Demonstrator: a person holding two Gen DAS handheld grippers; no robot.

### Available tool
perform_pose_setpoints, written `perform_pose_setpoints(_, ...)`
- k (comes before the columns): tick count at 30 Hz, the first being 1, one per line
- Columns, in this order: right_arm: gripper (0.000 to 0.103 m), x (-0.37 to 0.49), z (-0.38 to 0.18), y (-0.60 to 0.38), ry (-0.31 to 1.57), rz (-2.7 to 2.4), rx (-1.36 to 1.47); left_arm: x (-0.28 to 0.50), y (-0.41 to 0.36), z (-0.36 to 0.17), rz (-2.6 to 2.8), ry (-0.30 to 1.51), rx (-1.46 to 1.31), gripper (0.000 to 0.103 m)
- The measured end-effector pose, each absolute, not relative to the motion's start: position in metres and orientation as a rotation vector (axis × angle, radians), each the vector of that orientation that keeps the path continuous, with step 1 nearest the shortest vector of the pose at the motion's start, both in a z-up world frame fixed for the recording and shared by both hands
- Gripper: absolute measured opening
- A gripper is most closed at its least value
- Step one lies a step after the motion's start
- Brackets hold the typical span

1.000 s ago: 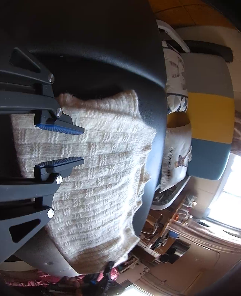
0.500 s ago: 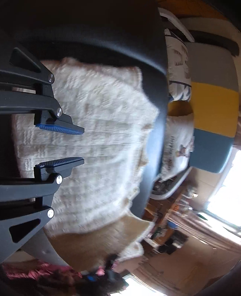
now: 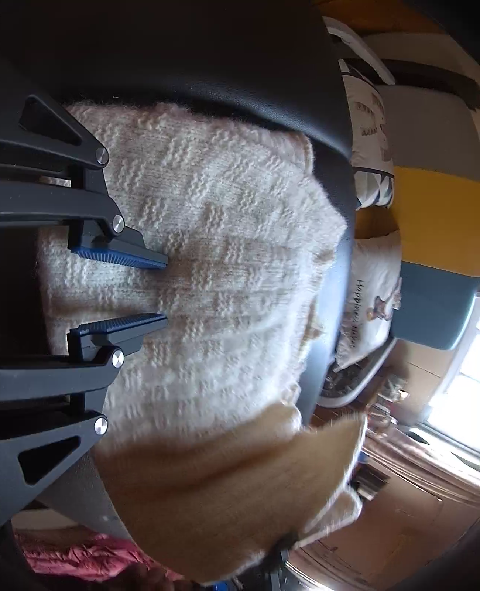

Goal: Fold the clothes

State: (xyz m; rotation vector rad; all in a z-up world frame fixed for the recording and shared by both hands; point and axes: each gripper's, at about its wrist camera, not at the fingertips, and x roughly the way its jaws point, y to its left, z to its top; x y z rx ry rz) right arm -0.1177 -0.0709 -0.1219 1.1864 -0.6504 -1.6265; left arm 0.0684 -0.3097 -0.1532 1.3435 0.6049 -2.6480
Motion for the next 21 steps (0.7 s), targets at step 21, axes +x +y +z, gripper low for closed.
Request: perform_pose_setpoints(21, 0.015, -0.076, -0.125, -0.276, -0.486, -1.478, 1.242, 0.124, -0.379, -0.173, -2.607, 0.747, 1.276, 0.025)
